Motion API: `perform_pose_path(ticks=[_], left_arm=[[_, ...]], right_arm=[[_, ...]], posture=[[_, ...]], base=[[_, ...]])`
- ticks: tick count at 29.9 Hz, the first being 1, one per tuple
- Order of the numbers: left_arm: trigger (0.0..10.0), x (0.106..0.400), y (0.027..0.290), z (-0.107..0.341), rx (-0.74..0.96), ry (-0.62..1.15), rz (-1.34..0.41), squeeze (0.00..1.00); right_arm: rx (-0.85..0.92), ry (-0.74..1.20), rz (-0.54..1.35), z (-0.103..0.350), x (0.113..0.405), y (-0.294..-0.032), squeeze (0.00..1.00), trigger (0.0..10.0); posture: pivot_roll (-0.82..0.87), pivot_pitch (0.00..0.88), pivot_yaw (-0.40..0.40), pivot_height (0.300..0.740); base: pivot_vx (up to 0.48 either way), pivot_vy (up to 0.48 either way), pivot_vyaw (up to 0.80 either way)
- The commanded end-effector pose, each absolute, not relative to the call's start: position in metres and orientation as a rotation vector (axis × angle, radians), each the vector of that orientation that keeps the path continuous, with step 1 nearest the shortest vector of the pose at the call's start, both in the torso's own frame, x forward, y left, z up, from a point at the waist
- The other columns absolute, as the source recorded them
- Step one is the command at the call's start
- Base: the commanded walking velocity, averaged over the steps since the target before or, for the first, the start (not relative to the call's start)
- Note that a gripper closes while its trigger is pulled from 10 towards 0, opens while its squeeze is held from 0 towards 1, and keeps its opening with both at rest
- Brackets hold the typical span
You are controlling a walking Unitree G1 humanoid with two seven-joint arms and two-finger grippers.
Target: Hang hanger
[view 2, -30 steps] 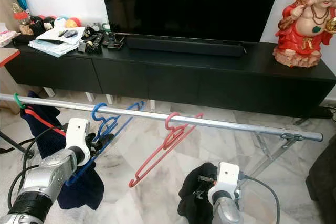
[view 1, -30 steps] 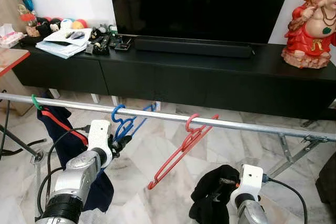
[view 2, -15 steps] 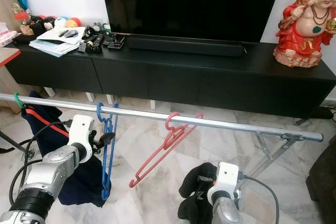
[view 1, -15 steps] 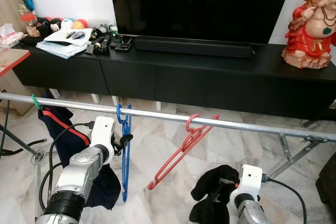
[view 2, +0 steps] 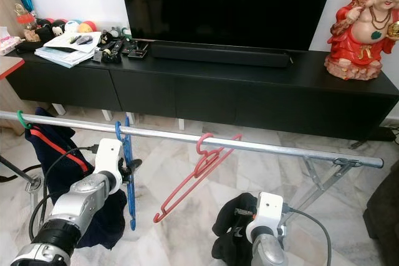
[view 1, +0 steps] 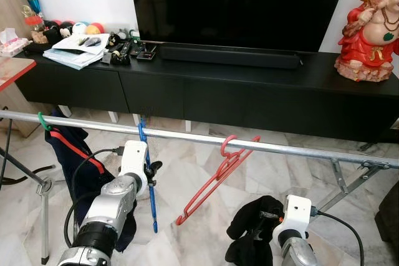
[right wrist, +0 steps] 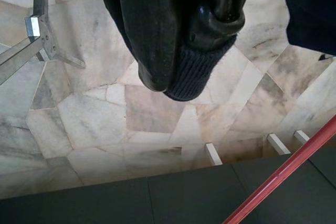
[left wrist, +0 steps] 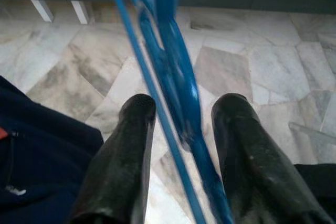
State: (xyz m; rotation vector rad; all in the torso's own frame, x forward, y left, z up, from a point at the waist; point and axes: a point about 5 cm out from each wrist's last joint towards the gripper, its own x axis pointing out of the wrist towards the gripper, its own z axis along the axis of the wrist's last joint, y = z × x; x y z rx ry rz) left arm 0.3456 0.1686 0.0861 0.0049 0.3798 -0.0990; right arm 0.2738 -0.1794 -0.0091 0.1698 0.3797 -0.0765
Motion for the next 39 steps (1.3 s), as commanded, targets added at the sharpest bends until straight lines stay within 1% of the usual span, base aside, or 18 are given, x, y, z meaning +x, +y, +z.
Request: perform_pose_path(ticks=[1, 8, 16, 25, 27, 29, 31, 35, 39], left_arm=[[0.0, 0.345, 0.172, 0.084, 0.054, 0.386, -0.084, 0.0], [0.0, 0.344, 0.174, 0.082, 0.055, 0.391, -0.08, 0.0], [0.0, 0.339, 0.169, 0.074, 0.058, 0.413, -0.097, 0.0], [0.0, 0.336, 0.171, 0.071, 0.06, 0.415, -0.09, 0.0], [0.0, 0.334, 0.175, 0.075, 0.051, 0.373, -0.065, 0.0], [0.0, 0.332, 0.182, 0.084, 0.045, 0.292, -0.028, 0.0], [0.0, 0.332, 0.184, 0.087, 0.047, 0.268, -0.012, 0.0], [0.0, 0.32, 0.196, 0.103, 0.065, 0.156, 0.012, 0.0], [0.0, 0.308, 0.2, 0.102, 0.109, 0.158, -0.003, 0.0]], right_arm=[[0.17, 0.383, -0.061, -0.008, 0.276, -0.176, 0.0, 10.0], [0.171, 0.384, -0.059, -0.009, 0.276, -0.176, 0.0, 10.0], [0.171, 0.386, -0.059, -0.009, 0.276, -0.175, 0.0, 10.0], [0.171, 0.387, -0.057, -0.009, 0.275, -0.175, 0.0, 10.0], [0.17, 0.387, -0.059, -0.01, 0.274, -0.176, 0.0, 10.0], [0.169, 0.385, -0.063, -0.01, 0.273, -0.177, 0.0, 10.0], [0.169, 0.385, -0.065, -0.01, 0.273, -0.178, 0.0, 10.0], [0.169, 0.382, -0.068, -0.01, 0.272, -0.179, 0.0, 10.0], [0.169, 0.382, -0.067, -0.011, 0.272, -0.179, 0.0, 10.0]], posture=[[0.04, 0.025, 0.002, 0.74], [0.04, 0.026, 0.002, 0.74], [0.04, 0.026, 0.002, 0.74], [0.04, 0.027, 0.002, 0.74], [0.04, 0.029, 0.004, 0.74], [0.04, 0.029, 0.003, 0.74], [0.04, 0.03, 0.002, 0.74], [0.04, 0.029, 0.002, 0.74], [0.04, 0.025, 0.004, 0.74]], base=[[0.0, 0.0, 0.0], [0.0, 0.0, 0.0], [0.0, 0.0, 0.0], [0.0, 0.0, 0.0], [0.0, 0.0, 0.0], [0.0, 0.0, 0.0], [0.0, 0.0, 0.0], [0.0, 0.0, 0.0], [0.0, 0.0, 0.0]])
